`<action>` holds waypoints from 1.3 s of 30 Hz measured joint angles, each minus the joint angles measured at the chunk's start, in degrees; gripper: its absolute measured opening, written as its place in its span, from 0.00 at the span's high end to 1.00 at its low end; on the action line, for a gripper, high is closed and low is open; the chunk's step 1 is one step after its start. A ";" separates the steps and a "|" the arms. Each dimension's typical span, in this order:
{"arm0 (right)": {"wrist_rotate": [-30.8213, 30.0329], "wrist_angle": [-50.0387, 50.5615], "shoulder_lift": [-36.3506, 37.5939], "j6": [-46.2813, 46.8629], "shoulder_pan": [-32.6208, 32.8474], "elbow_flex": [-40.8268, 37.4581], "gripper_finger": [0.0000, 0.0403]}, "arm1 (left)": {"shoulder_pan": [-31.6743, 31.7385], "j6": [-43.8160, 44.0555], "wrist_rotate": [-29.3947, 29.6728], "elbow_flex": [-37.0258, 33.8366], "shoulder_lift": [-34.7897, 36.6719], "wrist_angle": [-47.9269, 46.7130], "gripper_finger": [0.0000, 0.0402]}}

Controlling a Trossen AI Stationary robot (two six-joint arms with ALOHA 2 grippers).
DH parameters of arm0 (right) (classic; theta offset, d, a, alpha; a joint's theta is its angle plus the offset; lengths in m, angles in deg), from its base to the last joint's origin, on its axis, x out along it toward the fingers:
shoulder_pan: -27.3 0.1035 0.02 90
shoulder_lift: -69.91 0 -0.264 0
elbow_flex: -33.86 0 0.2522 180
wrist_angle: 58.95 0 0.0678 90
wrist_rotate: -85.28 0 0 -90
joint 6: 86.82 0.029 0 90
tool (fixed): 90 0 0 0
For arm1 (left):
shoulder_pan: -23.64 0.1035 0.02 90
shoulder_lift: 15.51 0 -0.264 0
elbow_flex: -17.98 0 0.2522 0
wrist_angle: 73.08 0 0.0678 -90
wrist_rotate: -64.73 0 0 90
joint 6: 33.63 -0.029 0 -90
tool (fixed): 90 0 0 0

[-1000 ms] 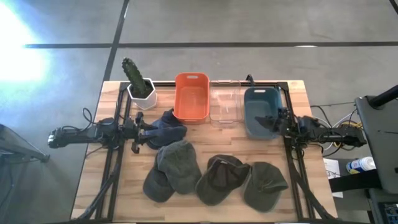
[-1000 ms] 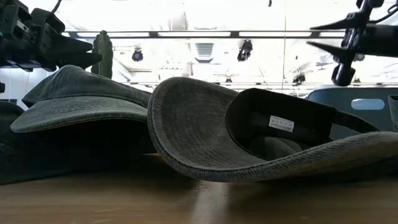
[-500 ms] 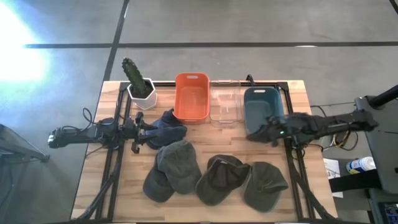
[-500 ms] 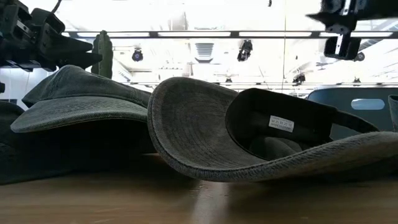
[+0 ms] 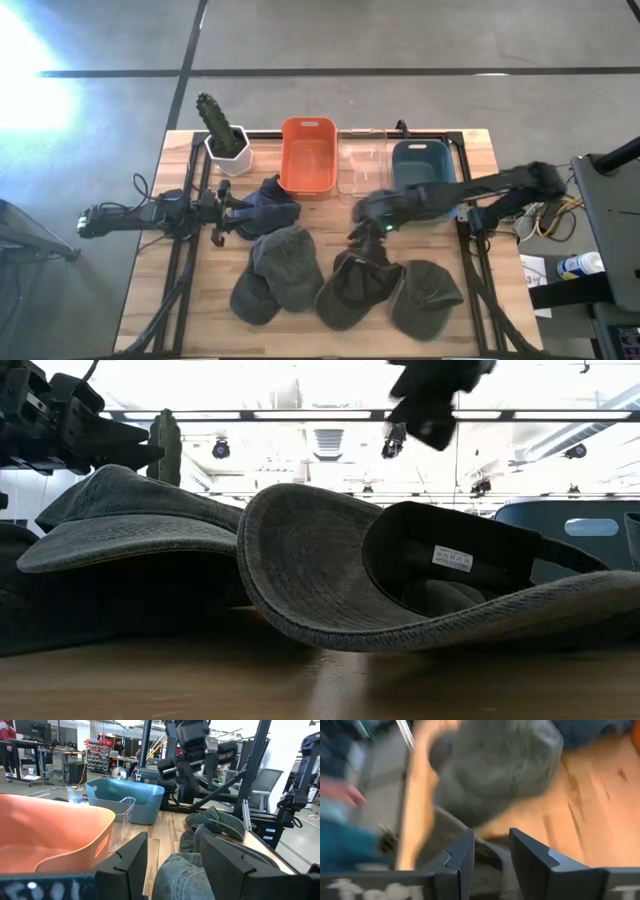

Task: Pick & Place hat
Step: Put the black cap into the blue bin

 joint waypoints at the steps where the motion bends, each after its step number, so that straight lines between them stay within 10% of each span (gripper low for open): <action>1: 0.29 4.00 -2.83 -2.89 -0.05 3.28 0.69 | 0.02 -0.01 0.00 -0.01 0.00 0.00 0.57; 8: 0.39 22.93 -18.52 -22.46 2.38 20.86 0.55 | 0.02 -0.01 0.00 0.01 0.00 0.00 0.57; 22: 5.73 24.90 -32.37 -33.39 5.13 31.59 0.43 | 0.02 -0.02 0.00 0.02 0.00 0.02 0.57; 39: 7.06 21.99 -33.78 -31.64 5.69 28.81 0.78 | 0.00 -0.02 0.00 0.01 0.00 0.02 0.57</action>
